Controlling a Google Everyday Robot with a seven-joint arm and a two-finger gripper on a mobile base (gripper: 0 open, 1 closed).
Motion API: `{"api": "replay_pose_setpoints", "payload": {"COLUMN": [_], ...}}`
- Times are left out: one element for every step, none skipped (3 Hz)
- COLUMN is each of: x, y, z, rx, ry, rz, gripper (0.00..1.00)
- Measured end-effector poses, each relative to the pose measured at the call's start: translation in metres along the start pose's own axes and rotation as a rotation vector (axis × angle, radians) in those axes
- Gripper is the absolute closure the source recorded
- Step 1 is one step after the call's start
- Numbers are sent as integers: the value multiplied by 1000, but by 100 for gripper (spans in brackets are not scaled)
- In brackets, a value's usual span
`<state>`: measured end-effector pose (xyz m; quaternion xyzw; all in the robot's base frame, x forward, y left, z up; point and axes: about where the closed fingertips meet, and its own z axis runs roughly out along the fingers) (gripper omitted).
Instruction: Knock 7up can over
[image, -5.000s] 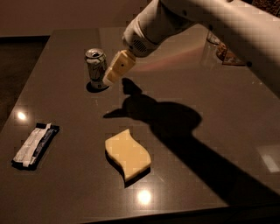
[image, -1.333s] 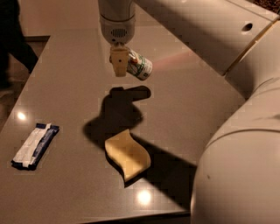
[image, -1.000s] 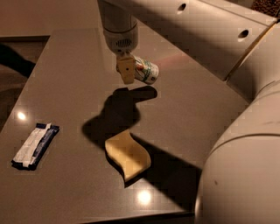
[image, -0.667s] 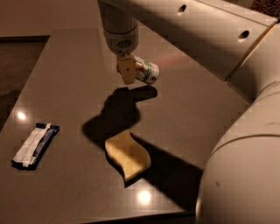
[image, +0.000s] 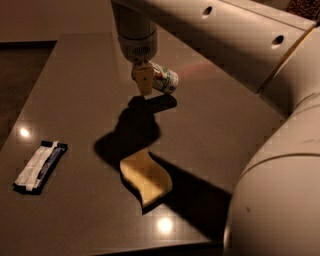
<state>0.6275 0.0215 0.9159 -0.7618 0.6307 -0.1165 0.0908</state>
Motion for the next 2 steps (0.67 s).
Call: {"api": "replay_pose_setpoints", "payload": {"x": [0,0], "y": [-1,-1], "z": [0,0], "rx": [6,6], "ry": [-3,-3], "rz": [0,0], "gripper": [0,0]}}
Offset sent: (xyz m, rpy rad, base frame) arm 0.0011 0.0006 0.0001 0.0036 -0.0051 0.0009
